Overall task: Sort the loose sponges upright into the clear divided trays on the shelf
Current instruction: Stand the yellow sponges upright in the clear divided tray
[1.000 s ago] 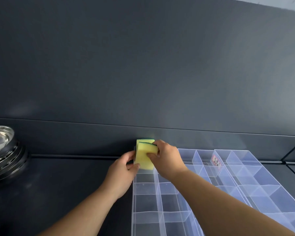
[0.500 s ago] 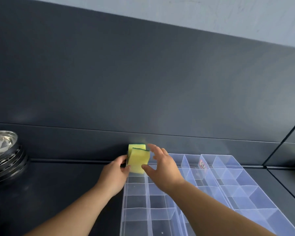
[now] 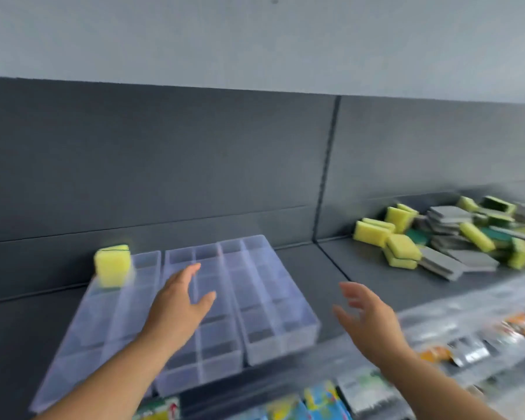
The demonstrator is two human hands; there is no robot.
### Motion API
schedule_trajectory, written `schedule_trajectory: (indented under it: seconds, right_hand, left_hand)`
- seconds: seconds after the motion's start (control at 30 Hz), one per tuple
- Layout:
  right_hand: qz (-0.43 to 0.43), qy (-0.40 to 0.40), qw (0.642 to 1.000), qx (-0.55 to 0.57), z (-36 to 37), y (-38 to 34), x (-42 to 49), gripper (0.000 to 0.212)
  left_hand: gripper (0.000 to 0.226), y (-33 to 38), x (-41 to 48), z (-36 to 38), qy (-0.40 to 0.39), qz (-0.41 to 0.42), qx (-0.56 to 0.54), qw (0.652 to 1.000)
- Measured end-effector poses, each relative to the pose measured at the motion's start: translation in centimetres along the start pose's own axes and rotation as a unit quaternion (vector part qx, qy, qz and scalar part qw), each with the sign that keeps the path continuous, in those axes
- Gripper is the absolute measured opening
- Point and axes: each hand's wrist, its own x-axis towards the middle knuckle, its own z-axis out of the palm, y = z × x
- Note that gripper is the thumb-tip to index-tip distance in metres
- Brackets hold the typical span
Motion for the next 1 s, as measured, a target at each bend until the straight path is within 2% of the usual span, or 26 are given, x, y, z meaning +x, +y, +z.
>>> schedule_trajectory:
  seconds: [0.13, 0.23, 0.37, 0.5, 0.7, 1.0]
  right_hand:
    - [0.127, 0.002, 0.992, -0.026, -10.2, 12.8, -7.8, 0.046]
    - [0.216, -0.007, 0.974, -0.066, -16.1, 20.5, -14.3, 0.056]
    - [0.304, 0.002, 0.949, -0.082, -21.4, 26.8, -20.6, 0.059]
    - [0.352, 0.017, 0.932, -0.082, -24.8, 30.6, -22.5, 0.059]
    - [0.339, 0.059, 0.938, -0.042, -27.8, 33.2, -17.2, 0.057]
    - [0.277, 0.076, 0.957, -0.037, -31.2, 35.8, 1.8, 0.056]
  left_hand:
    - [0.061, 8.3, -5.7, 9.1, -0.119, 0.093, -0.044, 0.987]
    - [0.060, 13.4, -9.8, 16.2, -0.209, 0.119, -0.048, 0.969]
    - [0.059, 18.4, -13.5, 24.0, -0.290, 0.111, -0.026, 0.950]
    - [0.059, 22.4, -14.2, 29.8, -0.344, 0.135, 0.016, 0.929]
    - [0.055, 28.5, -11.6, 36.6, -0.379, 0.150, 0.006, 0.913]
    - [0.058, 37.1, 0.9, 45.1, -0.353, 0.183, -0.070, 0.915]
